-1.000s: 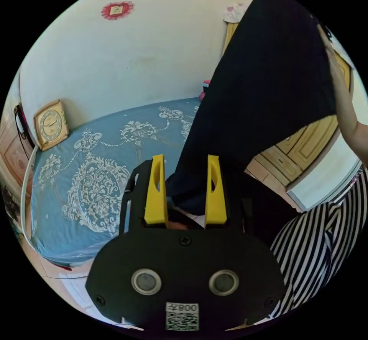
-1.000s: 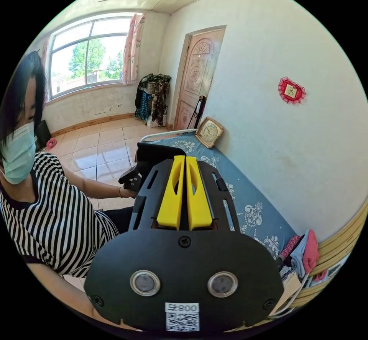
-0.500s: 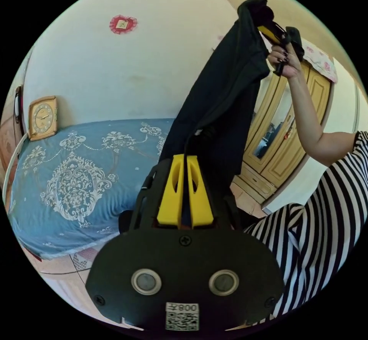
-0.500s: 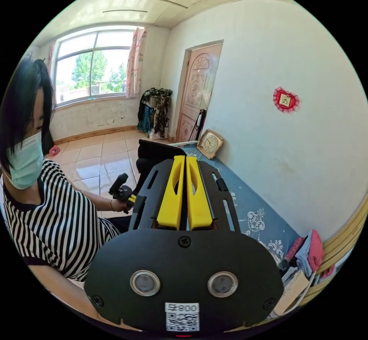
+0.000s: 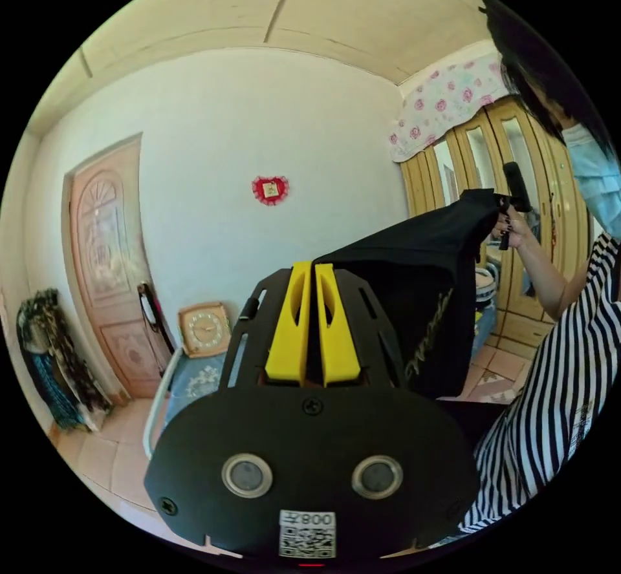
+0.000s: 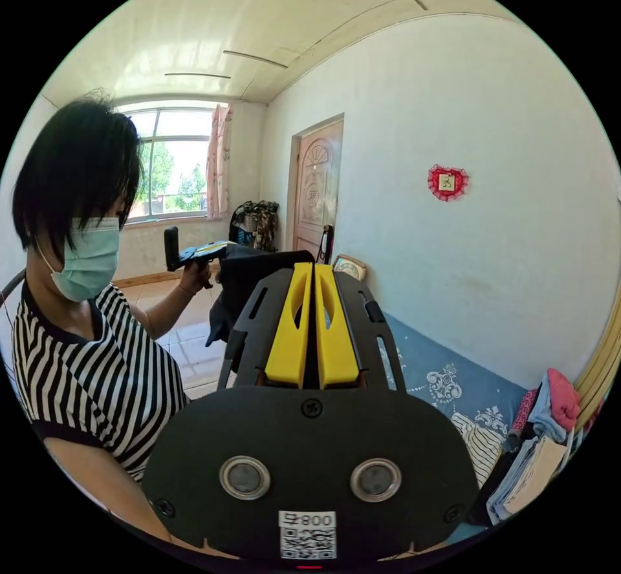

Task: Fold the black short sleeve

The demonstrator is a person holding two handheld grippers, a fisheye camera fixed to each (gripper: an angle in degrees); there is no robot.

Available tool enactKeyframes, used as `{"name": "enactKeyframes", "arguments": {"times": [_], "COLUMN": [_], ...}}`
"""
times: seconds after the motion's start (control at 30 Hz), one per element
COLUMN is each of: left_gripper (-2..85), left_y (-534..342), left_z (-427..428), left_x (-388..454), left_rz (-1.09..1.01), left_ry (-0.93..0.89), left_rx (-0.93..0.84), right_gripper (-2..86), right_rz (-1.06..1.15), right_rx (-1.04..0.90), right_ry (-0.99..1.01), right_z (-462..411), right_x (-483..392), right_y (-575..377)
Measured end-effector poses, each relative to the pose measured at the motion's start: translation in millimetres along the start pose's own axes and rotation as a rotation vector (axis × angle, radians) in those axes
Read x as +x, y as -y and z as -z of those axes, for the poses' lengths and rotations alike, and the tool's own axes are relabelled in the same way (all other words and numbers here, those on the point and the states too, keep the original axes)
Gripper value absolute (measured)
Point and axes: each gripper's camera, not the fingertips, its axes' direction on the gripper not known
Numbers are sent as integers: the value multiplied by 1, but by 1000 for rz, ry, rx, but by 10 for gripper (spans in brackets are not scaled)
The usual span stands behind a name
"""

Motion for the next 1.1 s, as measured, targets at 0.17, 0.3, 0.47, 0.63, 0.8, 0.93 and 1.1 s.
{"name": "enactKeyframes", "arguments": {"times": [0.17, 0.3, 0.47, 0.63, 0.8, 0.93, 1.1], "left_gripper": [9, 15, 41, 79, 88, 96, 115], "left_y": [45, 59, 17, -110, -214, -313, -405], "left_z": [-72, -192, -392, -583, -597, -522, -422], "left_x": [-38, -86, -145, -207, -257, -284, -300], "left_rz": [-142, -169, -102, 124, 305, 547, 859], "left_ry": [76, 33, -73, -91, -182, -395, -410], "left_rx": [-66, -215, -545, -965, -1003, -989, -1058], "right_gripper": [0, 1, 2, 3, 8, 33, 59], "right_rz": [-112, -252, -527, -869, -1031, -1010, -1071], "right_rx": [-3, -70, -294, -641, -780, -814, -806], "right_ry": [-3, -14, -53, -29, -21, 9, 23], "right_z": [-41, -102, -247, -390, -418, -381, -317], "right_x": [91, 184, 364, 524, 572, 539, 483], "right_y": [-32, -69, -171, -331, -474, -553, -612]}}
